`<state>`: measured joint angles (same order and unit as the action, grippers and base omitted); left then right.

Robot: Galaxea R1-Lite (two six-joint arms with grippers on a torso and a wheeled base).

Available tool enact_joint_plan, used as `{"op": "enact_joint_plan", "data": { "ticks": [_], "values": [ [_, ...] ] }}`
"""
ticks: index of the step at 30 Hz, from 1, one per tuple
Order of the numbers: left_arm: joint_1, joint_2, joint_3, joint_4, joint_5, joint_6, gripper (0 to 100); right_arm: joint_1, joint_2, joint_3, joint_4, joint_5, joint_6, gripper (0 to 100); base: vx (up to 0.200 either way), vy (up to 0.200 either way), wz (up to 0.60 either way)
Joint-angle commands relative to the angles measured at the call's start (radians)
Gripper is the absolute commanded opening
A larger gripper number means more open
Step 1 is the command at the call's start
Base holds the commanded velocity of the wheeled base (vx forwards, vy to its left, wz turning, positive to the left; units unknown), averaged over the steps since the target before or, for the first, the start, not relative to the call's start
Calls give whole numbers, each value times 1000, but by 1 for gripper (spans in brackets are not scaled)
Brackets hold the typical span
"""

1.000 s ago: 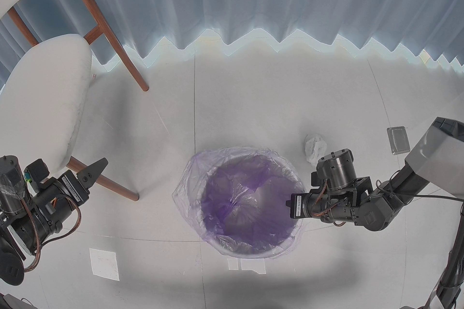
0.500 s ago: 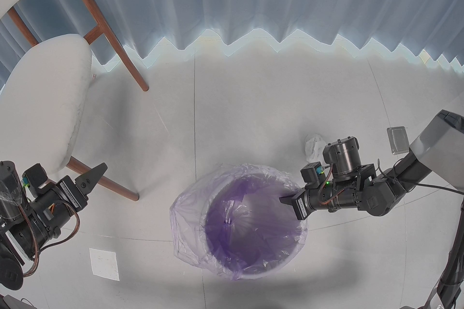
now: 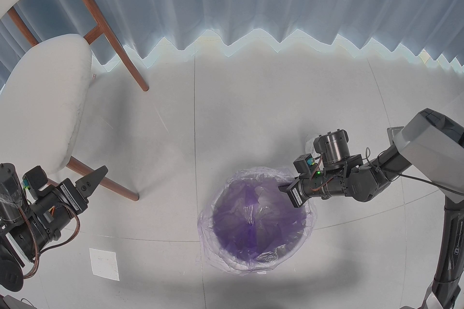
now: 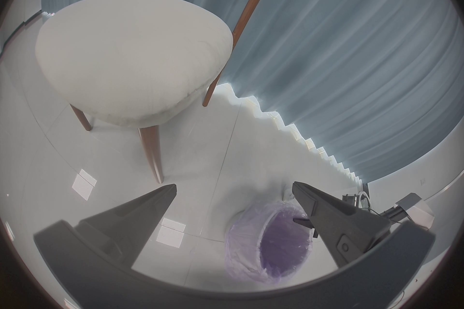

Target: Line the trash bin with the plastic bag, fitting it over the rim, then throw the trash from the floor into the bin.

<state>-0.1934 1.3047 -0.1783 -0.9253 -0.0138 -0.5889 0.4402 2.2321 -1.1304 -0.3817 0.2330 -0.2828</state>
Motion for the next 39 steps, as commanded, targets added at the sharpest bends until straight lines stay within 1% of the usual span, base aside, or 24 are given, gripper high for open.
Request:
{"op": "enact_joint_plan", "data": {
  "ticks": [1,3,11,12,14,18,19,23,25,26,28,30,33,34,35,37,39],
  "values": [
    [-3,-4,19,0,-2,0,100,-25,75,-45,-6,-1,-56,0,0,0,0],
    [-9,-5,31,0,-2,0,100,-26,81,-48,-11,-1,-69,0,0,0,0],
    [-12,-10,40,0,-2,-2,100,-23,81,-48,-57,-3,-64,0,0,0,0],
    [-12,-10,42,0,-2,-2,100,-23,80,-49,-65,-3,-61,100,0,0,0],
    [-14,-10,42,0,-2,0,100,-23,73,-45,-95,-3,-53,100,0,0,0],
    [-14,-18,42,0,-2,0,100,-14,41,-35,-140,-3,1,100,0,0,0],
    [-14,-25,42,0,-2,-2,100,-9,3,-17,-135,-3,57,100,0,0,0],
    [-14,-27,45,0,-2,-2,100,-8,-71,52,-144,-3,186,100,0,0,0],
    [-14,-27,45,0,-2,-2,100,-8,-92,83,-149,-3,209,100,0,0,0],
    [-12,-25,45,3,-2,-2,100,-8,-126,130,-169,-3,232,100,0,0,0],
    [-14,-25,45,5,-2,-2,100,-9,-157,184,-220,-3,251,100,0,0,0],
    [-29,-25,43,6,-3,-2,100,-17,-187,228,-289,-4,287,100,0,0,0],
    [-84,-15,42,11,-26,-3,100,-32,-241,310,-382,-47,419,100,0,0,0],
    [-90,-13,42,11,-28,-3,100,-34,-249,320,-390,-55,436,100,0,0,0],
    [-133,16,40,16,-37,-3,100,-38,-292,377,-427,-89,528,100,0,0,0],
    [-182,85,31,31,-40,-3,100,-40,-359,465,-450,-133,642,100,0,0,0],
    [-207,153,19,65,-32,-3,100,-46,-411,537,-451,-162,705,100,0,0,0]
  ]
}}
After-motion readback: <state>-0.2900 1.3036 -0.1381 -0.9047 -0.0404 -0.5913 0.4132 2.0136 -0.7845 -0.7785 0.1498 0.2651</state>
